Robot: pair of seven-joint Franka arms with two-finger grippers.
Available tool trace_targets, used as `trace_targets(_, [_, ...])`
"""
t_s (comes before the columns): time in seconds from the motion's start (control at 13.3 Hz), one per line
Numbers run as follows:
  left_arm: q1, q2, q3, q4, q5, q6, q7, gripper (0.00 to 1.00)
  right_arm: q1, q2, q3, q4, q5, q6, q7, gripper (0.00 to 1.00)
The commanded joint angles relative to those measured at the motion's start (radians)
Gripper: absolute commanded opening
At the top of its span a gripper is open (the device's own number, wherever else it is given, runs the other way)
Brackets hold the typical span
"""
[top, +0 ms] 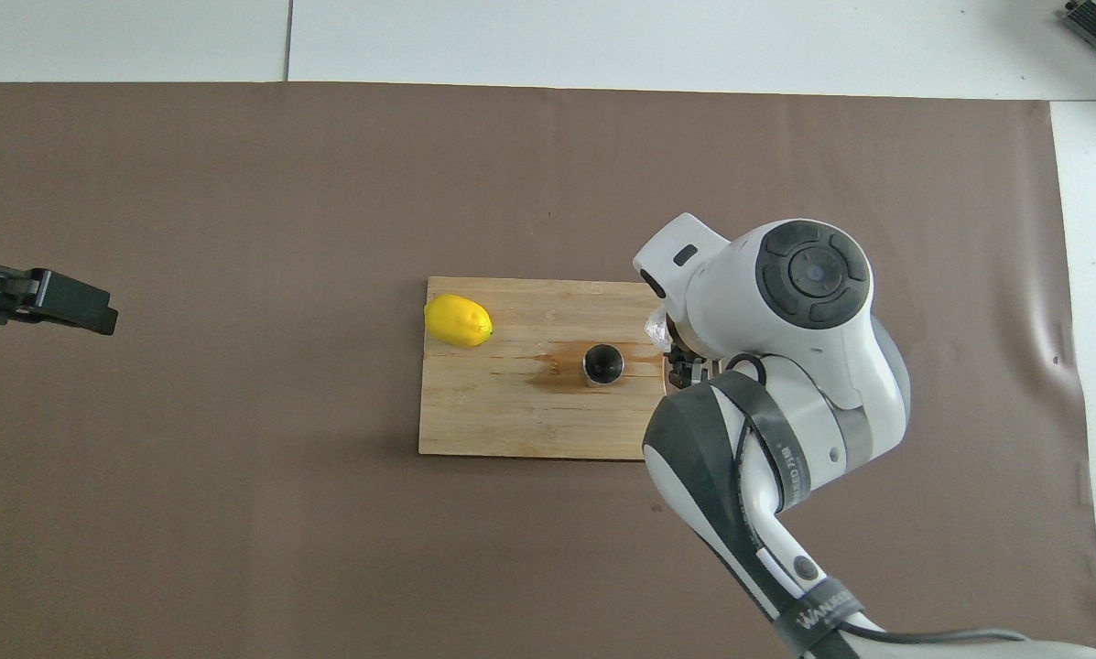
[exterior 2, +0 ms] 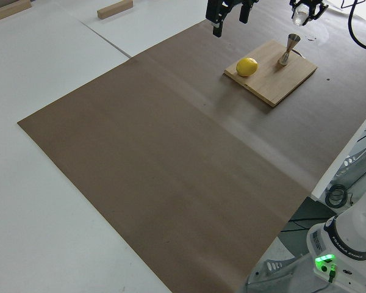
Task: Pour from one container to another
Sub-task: 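Carry the white cup with the right gripper over the jigger, then tilt the white cup with the right gripper above the jigger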
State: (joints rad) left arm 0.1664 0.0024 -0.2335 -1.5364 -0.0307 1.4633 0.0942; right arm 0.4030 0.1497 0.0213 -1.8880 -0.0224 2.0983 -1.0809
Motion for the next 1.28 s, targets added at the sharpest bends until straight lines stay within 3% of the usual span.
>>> trace_targets(0.0, [0.01,0.004,-0.006,0.005,-0.005,0.002,-0.01,1.0,0.025,0.005,0.0,0.029,-0.068,-0.04,0.062,0.36])
trace_targets(0.68, [0.012,0.005,-0.006,0.005,-0.003,0.005,-0.01,1.0,0.096,0.037,0.0,0.084,-0.194,-0.063,0.081,0.36])
trace_targets(1.21, [0.012,0.007,-0.006,0.002,0.002,0.003,-0.01,1.0,0.158,0.047,0.002,0.079,-0.381,-0.069,0.131,0.36])
